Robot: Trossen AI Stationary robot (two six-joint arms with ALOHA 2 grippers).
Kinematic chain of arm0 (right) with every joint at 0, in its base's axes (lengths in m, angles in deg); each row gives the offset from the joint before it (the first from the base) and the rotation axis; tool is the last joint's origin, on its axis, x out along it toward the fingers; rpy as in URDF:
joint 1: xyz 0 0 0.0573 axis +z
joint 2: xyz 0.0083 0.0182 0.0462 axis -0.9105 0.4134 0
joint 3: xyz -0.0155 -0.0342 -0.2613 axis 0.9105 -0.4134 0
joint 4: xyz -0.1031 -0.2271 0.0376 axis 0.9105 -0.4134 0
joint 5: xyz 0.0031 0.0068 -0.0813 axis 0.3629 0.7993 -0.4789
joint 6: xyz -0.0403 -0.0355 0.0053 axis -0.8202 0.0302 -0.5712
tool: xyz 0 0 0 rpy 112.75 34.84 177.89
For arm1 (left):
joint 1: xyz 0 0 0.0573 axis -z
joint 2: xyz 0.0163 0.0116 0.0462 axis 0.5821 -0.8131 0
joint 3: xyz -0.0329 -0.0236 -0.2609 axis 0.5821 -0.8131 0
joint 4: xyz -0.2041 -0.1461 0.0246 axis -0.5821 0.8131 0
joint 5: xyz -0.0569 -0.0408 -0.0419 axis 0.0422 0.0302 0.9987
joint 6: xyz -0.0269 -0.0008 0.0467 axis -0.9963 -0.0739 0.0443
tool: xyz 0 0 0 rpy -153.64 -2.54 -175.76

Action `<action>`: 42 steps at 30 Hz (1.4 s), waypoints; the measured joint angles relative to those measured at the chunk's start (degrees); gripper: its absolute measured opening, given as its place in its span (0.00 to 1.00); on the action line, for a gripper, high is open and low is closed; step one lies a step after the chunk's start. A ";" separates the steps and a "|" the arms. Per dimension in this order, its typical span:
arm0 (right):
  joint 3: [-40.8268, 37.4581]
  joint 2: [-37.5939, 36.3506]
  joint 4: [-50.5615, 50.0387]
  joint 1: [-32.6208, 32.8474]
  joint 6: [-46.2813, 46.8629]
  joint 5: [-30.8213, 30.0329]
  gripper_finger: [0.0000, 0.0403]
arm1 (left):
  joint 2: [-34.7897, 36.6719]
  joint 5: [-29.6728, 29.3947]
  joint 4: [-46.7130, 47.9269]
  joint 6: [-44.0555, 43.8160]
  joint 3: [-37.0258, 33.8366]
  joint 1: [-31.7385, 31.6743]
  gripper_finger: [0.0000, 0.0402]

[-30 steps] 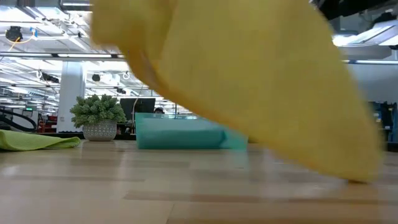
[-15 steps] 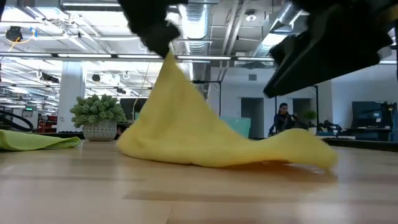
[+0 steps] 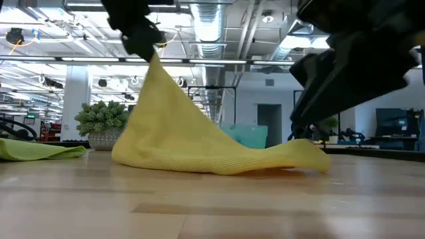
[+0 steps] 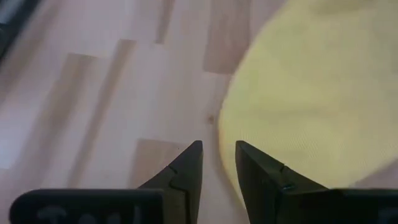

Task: Fold microfiber towels
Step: Fold the yellow towel

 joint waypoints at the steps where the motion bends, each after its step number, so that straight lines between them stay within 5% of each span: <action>1: 0.08 0.97 0.40 -0.16 0.06 -0.49 0.29 | 0.00 -0.14 1.74 -1.90 0.00 0.86 0.46; 14: 5.55 11.47 -0.84 -0.37 -9.23 -2.21 0.29 | -0.07 0.08 4.77 -11.80 -4.86 2.78 0.48; 23: 7.43 9.54 -2.69 -0.24 -9.41 -7.19 0.30 | 0.41 1.01 5.05 -11.66 -5.16 2.31 0.72; 29: 7.47 10.02 -2.43 -3.06 -11.38 -7.11 0.41 | 3.03 3.66 5.01 -10.06 -5.14 4.73 0.82; 34: 7.47 10.02 -2.63 -4.49 -13.93 -4.70 0.45 | 3.63 6.56 2.24 -2.88 -5.14 9.20 0.81; 42: 7.43 12.48 -1.69 -4.99 -15.38 -0.53 0.28 | 3.63 6.71 -20.26 21.18 -5.14 14.74 0.77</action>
